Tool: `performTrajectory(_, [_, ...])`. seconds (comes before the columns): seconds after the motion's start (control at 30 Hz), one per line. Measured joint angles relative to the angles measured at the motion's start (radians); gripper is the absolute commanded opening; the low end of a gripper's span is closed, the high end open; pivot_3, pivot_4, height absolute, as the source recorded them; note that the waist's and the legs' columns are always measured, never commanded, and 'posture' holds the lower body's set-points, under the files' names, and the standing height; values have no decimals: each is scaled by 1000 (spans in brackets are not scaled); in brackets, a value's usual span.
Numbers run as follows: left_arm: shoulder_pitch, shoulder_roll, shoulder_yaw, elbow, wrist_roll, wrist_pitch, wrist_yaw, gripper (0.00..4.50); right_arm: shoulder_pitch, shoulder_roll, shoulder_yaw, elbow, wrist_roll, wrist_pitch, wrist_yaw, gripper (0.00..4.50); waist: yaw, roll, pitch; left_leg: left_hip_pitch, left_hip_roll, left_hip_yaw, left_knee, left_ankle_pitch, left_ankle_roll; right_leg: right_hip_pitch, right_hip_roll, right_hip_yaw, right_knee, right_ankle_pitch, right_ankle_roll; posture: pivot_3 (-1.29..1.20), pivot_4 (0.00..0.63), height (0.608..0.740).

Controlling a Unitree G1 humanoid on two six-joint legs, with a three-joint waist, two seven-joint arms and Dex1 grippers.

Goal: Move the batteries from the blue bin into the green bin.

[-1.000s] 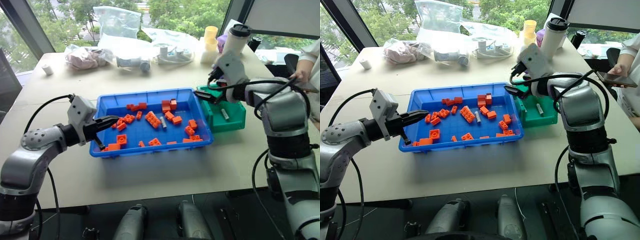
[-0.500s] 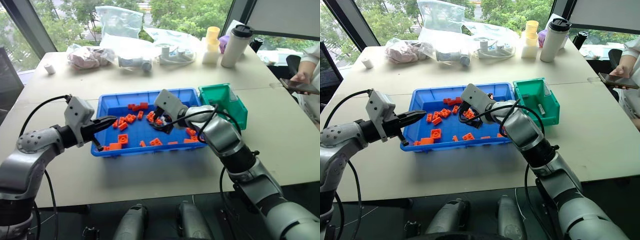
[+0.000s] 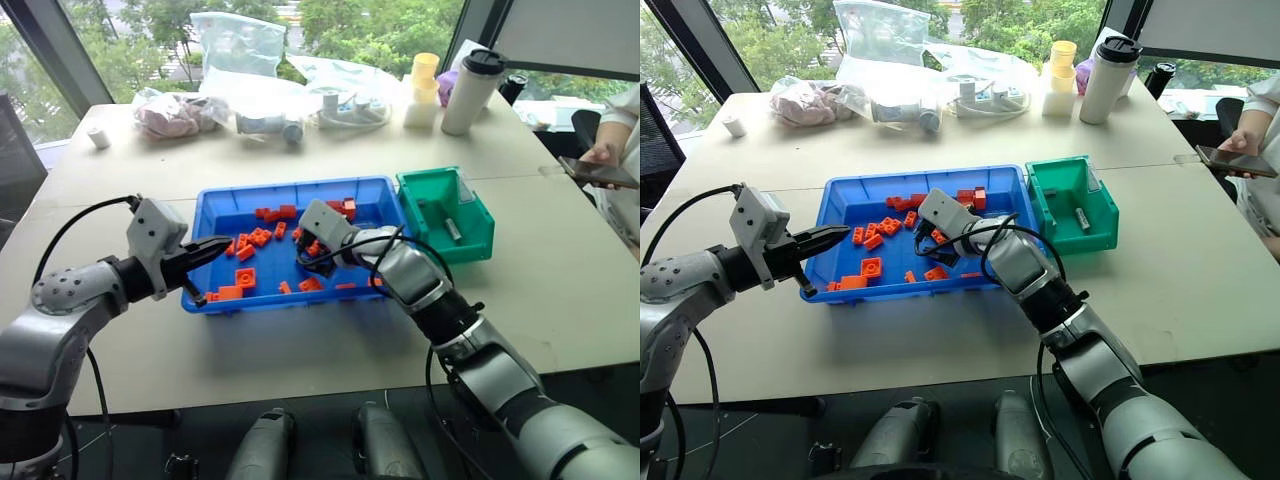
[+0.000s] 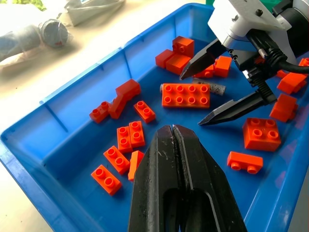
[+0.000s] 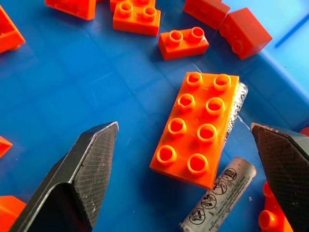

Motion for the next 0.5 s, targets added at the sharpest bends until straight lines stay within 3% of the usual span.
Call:
performTrajectory(0.07, [0,0,5,-1,-1,0,2,0,0,4,-1,8,-2,-2,4,3605,-1,0,0,0,0,0,0,0,0,0,0,0,0,0,0,0,150,740])
performTrajectory(0.23, [0,0,5,-1,-2,0,3,0,0,6,-1,13,-8,-7,13,1090,0,0,0,0,0,0,0,0,0,0,0,0,0,0,0,0,150,740])
performTrajectory(0.5, [-1,0,5,-1,-2,0,5,0,-1,-16,-17,-112,2,67,49,1056,0,0,0,0,0,0,0,0,0,0,0,0,0,0,0,0,150,740])
